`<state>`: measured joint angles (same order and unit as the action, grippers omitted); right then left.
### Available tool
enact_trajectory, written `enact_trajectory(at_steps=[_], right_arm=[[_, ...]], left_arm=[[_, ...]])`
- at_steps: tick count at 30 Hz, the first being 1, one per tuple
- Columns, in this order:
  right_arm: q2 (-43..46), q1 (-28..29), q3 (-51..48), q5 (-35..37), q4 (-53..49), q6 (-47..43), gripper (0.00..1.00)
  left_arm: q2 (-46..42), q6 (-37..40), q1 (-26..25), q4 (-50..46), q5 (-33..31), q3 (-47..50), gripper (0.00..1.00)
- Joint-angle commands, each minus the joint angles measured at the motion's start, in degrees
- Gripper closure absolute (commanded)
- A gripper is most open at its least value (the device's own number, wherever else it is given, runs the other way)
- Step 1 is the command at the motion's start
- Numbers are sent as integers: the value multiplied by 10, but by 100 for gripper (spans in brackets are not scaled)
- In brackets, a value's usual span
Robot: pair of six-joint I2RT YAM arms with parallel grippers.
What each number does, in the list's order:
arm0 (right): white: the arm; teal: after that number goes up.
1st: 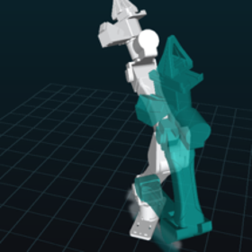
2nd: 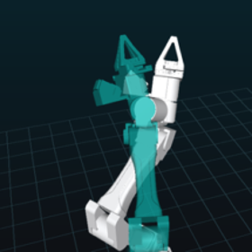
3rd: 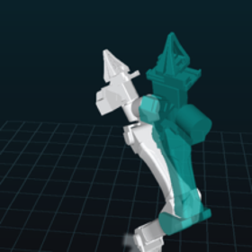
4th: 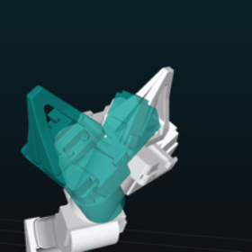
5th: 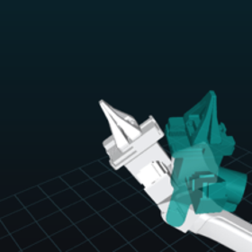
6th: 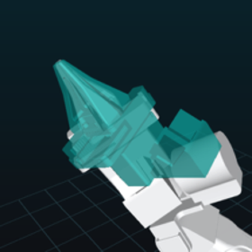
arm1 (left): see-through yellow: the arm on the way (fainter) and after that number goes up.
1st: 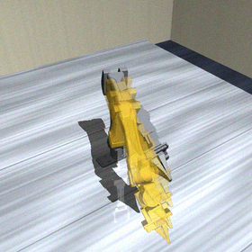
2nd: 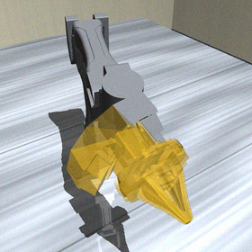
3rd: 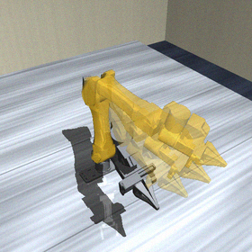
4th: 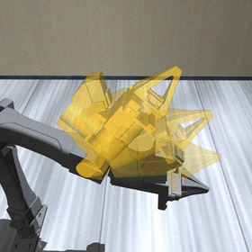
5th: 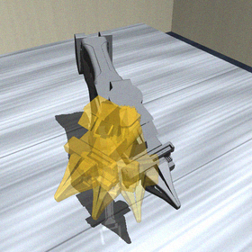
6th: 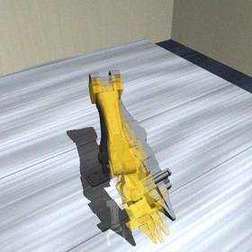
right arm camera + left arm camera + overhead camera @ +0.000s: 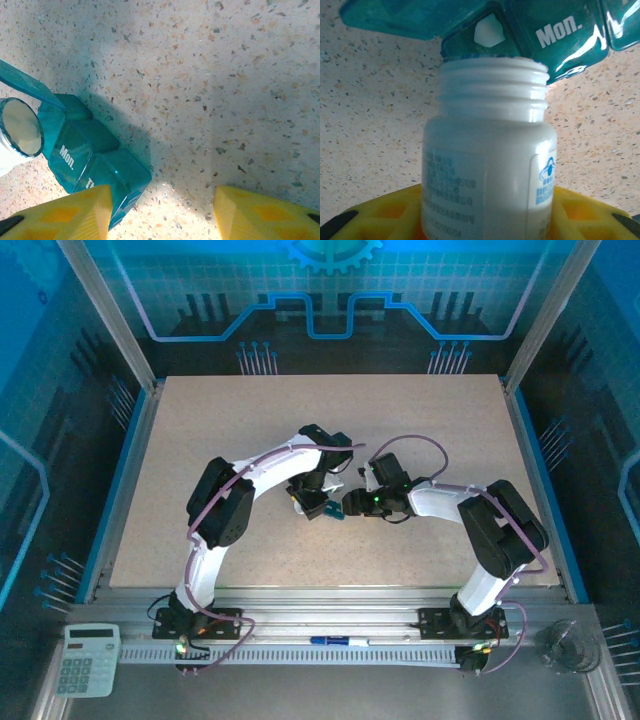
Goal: Sort the pills into containers
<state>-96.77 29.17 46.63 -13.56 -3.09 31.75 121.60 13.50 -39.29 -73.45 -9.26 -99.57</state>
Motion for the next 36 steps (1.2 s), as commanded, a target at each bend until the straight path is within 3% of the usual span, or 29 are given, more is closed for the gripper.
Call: enact_trajectory(at_steps=[1,36], right_arm=[[-23,-3,0,-8,4,1,42],[-23,-3,-4,-14,11,2,42]], left_arm=[[6,0,-6,-25,-11,-18,100],[39,2,-21,-64,-59,-39,100]])
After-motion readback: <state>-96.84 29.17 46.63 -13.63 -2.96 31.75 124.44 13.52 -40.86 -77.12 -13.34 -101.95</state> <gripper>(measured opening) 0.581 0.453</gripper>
